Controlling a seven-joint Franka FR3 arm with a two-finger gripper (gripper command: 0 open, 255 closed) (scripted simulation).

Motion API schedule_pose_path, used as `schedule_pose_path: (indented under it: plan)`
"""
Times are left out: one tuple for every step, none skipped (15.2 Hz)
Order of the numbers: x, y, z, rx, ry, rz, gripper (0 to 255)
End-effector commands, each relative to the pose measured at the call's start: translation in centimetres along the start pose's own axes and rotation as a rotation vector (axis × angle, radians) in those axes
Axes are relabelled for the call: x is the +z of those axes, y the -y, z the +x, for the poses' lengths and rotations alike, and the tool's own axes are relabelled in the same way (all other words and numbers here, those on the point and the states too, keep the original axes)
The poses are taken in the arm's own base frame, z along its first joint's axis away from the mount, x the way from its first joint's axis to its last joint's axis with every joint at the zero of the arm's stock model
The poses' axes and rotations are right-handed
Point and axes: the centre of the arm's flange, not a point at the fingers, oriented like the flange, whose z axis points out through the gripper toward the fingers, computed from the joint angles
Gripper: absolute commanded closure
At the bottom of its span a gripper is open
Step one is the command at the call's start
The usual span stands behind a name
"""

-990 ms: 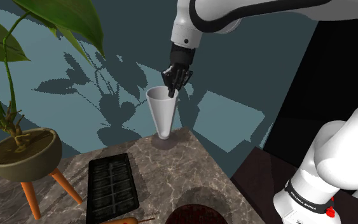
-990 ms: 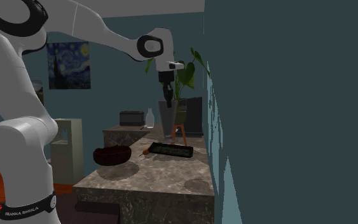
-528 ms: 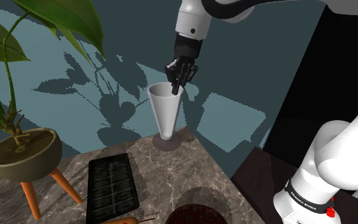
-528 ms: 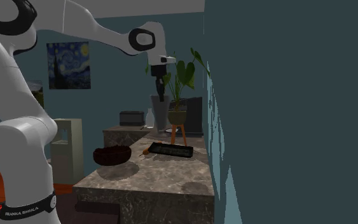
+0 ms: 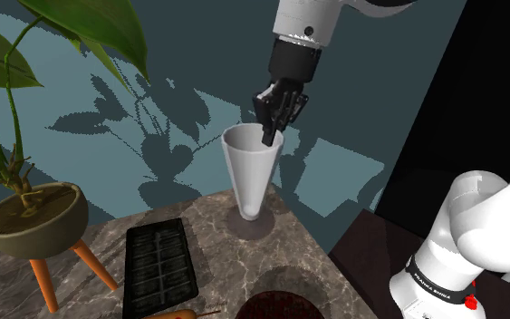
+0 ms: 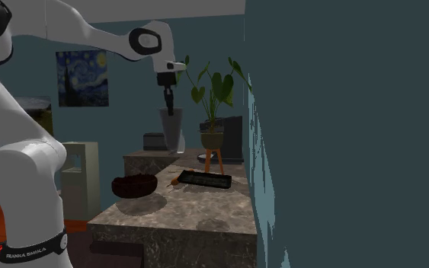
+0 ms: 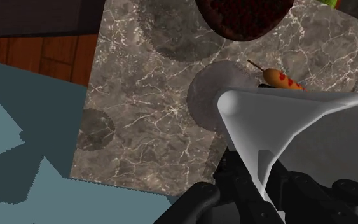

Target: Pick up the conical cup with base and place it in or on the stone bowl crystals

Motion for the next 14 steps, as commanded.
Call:
schedule_pose_path:
  plan:
    - [-1.1,1.3,-2.1,0.001,-0.001,0.0,255]
    - [-1.5,1.9,-3.3,0.001,-0.001,0.0,255]
    - [-1.9,2.4,-4.4,0.001,-0.001,0.0,255]
    - [-2.3,3.0,-5.5,0.001,-0.001,0.0,255]
    - [-2.6,3.6,-6.6,0.001,-0.001,0.0,255]
    - [-3.0,4.2,-7.7,0.001,-0.001,0.0,255]
    - [-3.4,4.8,-8.8,0.001,-0.001,0.0,255]
    - [-3.8,5.4,-9.9,0.001,-0.001,0.0,255]
    - [-4.2,6.0,-11.1,0.001,-0.001,0.0,255]
    - [-4.6,6.6,-12.2,0.001,-0.001,0.0,255]
    - [-5.0,7.1,-13.3,0.001,-0.001,0.0,255]
    - [-5.4,7.7,-14.4,0.001,-0.001,0.0,255]
    - [-5.8,8.3,-15.5,0.001,-0.001,0.0,255]
    - [-6.3,9.0,-16.8,0.001,-0.001,0.0,255]
